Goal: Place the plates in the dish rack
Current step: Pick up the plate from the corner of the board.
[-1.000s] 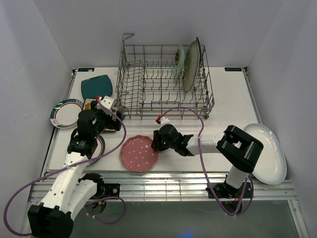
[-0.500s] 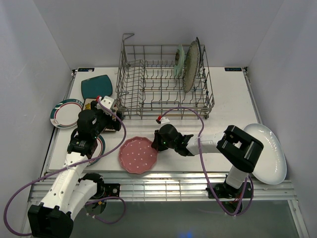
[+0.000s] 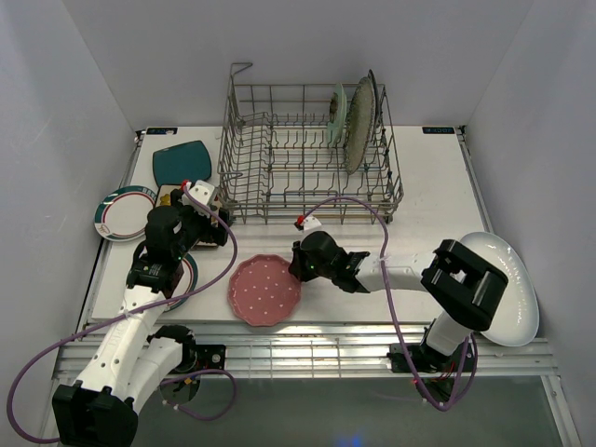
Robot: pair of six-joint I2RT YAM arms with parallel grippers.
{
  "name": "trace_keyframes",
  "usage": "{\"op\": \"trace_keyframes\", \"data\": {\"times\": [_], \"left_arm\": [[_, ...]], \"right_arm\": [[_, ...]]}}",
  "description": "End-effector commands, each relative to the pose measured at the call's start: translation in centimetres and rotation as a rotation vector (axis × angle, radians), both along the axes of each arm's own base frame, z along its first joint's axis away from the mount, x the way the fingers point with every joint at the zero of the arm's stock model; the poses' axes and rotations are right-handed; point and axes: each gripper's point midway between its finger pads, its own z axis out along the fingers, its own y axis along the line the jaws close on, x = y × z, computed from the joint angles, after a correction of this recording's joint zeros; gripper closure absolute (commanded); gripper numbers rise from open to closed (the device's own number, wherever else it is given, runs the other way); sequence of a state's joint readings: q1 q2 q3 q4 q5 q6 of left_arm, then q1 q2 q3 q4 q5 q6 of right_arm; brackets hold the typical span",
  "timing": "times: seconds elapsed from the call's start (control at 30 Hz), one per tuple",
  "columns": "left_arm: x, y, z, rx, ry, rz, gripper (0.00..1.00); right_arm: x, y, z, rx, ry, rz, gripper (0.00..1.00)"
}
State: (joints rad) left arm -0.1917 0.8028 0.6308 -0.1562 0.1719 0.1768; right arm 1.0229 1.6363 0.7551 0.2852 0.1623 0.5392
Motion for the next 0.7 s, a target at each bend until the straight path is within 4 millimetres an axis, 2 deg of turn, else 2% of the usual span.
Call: {"op": "trace_keyframes", "data": {"times": [0.0,0.3,0.67], "left_arm": [[0.0,0.2,1.3,-0.001,-0.046,0.004,0.02],[0.0,0.2,1.3,-0.001,-0.049,0.006,0.02],[0.0,0.2,1.3,-0.003,-0.047,0.005,0.02]], "right_arm": [[1.1,0.0,2.6,0.018,-0.111,-0.009,0.92],[2.4,-0.8,5.0,-0.011,-0.201,-0.062,0.92],[3.6,-2.6,10.4,0.015,-0.337,-0.127,0.92]]}}
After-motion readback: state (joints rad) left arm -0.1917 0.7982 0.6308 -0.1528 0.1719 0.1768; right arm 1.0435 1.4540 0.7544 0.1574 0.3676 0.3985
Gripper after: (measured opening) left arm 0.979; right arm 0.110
